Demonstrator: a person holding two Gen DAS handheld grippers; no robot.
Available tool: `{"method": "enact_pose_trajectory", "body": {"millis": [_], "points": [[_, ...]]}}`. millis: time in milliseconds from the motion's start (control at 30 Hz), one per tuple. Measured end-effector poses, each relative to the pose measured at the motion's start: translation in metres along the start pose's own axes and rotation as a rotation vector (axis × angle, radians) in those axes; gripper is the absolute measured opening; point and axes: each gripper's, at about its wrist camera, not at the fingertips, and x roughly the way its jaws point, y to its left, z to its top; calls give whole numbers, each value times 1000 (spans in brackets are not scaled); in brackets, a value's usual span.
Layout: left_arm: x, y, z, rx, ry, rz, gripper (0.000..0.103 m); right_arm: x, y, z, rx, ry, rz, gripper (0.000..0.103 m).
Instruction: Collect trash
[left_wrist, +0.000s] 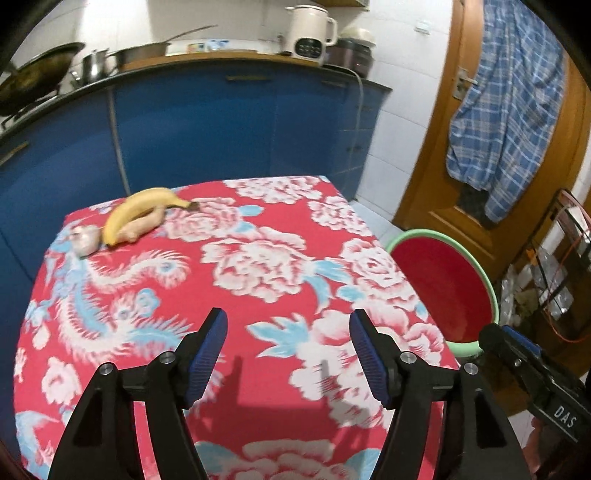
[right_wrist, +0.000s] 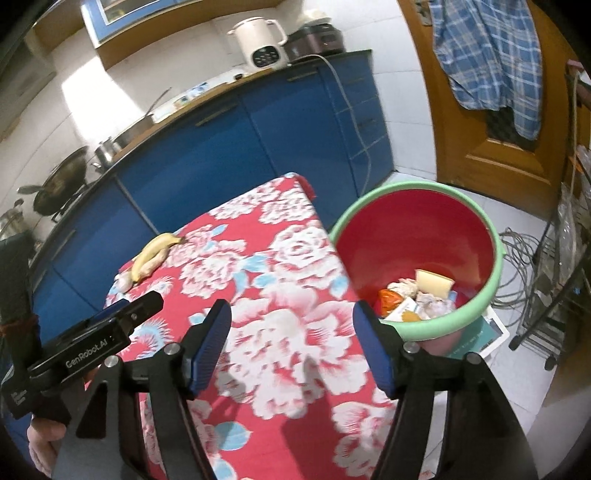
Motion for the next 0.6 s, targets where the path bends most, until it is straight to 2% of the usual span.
{"method": "enact_pose_trajectory", "body": {"millis": [367,600], "points": [[-29,29,-10,-52,-50,94,70,-6,37,-9,-70,-5,31,72],[-46,39,-15,-71,-82,116,70,-11,49,-16,-94,-8,37,72]]}}
